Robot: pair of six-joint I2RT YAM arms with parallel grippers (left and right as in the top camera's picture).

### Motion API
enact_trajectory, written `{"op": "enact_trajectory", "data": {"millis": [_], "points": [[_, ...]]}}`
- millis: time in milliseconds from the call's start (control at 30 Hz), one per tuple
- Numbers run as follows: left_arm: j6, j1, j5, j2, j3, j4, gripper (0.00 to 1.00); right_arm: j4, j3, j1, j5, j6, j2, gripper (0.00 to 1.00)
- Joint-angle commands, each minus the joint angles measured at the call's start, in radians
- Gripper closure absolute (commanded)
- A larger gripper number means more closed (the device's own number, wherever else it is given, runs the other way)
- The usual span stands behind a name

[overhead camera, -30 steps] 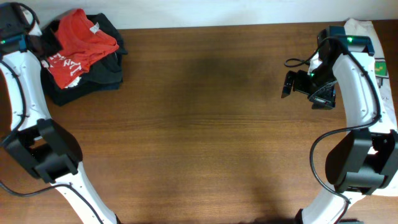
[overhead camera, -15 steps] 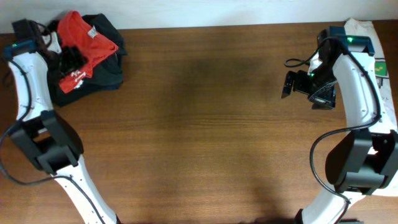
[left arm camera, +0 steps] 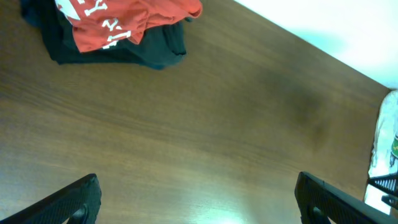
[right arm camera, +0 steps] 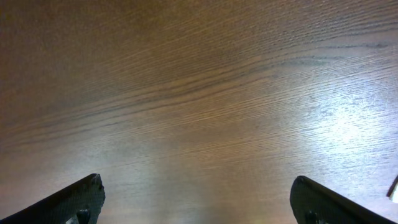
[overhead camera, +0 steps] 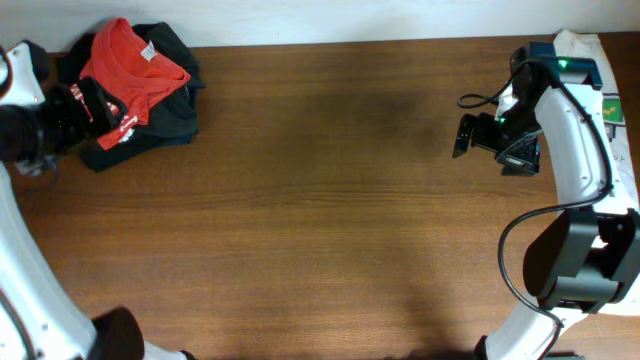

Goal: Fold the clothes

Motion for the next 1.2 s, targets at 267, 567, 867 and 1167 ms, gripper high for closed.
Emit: {"op": "enact_trajectory", "data": {"millis": [267, 567, 867, 1167], "points": [[-0.039, -0.249, 0.012, -0.678, -0.683, -0.005, 0.01, 0.0, 0.01, 0.006, -0.002, -0.007, -0.007, 0.01], [-0.047, -0.249, -0.019, -0.978, -0.853, -0.005, 0.01, 0.0, 0.01, 0.006, -0.002, -0.007, -0.007, 0.01], [0.155, -0.324, 0.005, -1.167, -1.202, 0.534, 0.01, 0.0, 0.01, 0.006, -0.002, -0.007, -0.007, 0.01], [0.249, -0.332, -0.097, -1.489, -1.917, 1.325, 0.01, 0.0, 0.01, 0.006, -0.002, -0.007, -0.007, 0.01]]}}
